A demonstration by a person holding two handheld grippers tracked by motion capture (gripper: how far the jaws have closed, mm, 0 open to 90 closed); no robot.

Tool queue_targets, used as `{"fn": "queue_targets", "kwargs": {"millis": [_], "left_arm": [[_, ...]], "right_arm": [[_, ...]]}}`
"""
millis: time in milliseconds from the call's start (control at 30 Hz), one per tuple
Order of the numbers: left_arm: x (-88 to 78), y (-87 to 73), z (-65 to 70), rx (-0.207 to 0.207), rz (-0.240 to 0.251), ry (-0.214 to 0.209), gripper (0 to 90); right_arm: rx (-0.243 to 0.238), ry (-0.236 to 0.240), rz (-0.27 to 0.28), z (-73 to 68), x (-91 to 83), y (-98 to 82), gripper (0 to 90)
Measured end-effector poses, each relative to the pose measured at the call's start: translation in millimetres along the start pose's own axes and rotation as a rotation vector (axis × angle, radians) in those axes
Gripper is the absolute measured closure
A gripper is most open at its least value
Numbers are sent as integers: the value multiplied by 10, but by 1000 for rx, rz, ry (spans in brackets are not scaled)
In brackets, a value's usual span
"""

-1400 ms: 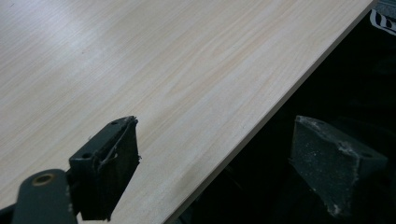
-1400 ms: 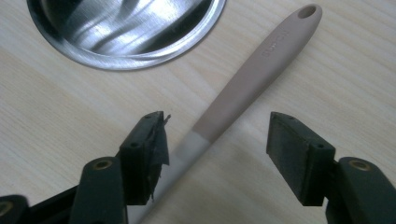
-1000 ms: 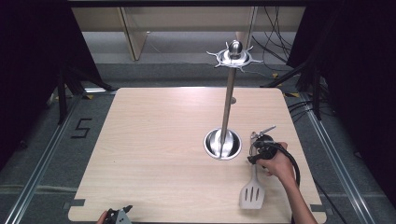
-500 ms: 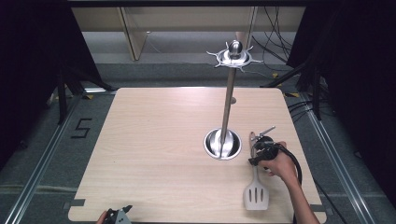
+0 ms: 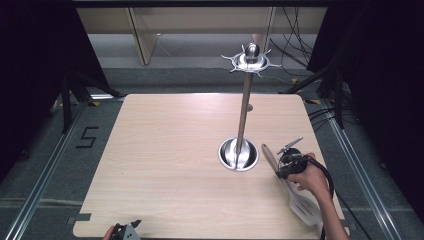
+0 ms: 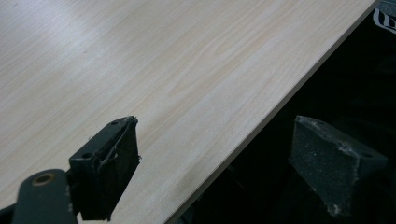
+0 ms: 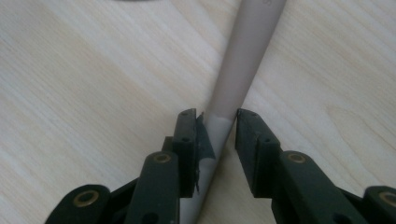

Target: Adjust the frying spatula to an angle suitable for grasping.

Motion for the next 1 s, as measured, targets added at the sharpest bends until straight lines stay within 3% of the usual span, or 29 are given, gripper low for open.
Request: {"fn": "queue_targets", "kwargs": {"millis": [167, 200, 233, 333, 367, 500, 867, 1000], "left_arm": [[8, -4, -3, 5, -7, 2, 148], [6, -2, 0, -4, -2, -3, 148], [15, -3, 4, -2, 2, 6, 148], [15, -4, 3, -3, 3, 6, 148], [15, -4, 2, -4, 4, 7, 148], [-1, 0, 2, -3, -2, -9, 148], [19, -3, 8, -3, 3, 5, 148], [20, -3, 8, -3, 3, 4, 148]], "right_arm": [[-51, -8, -46, 61, -10, 38, 723], [-51, -8, -46, 61, -10, 38, 723], [-22, -7, -71, 66, -7, 64, 722], [-20, -3, -91, 71, -4, 88, 719], [-39, 2, -101, 83, 1, 107, 719], [-22, -13, -122, 76, 10, 146, 714], [6, -13, -135, 97, 107, 205, 697], [-8, -12, -144, 97, 112, 224, 700]]}}
Point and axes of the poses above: each handheld gripper's, and its own axes: x roughly forward along the jaws, y roughly out of its top, z roughly to its right, the point moved 2 cm from there along x, roughly forward along the jaws, and after that the axes turned 7 degrees about z, right-handed, at the moved point
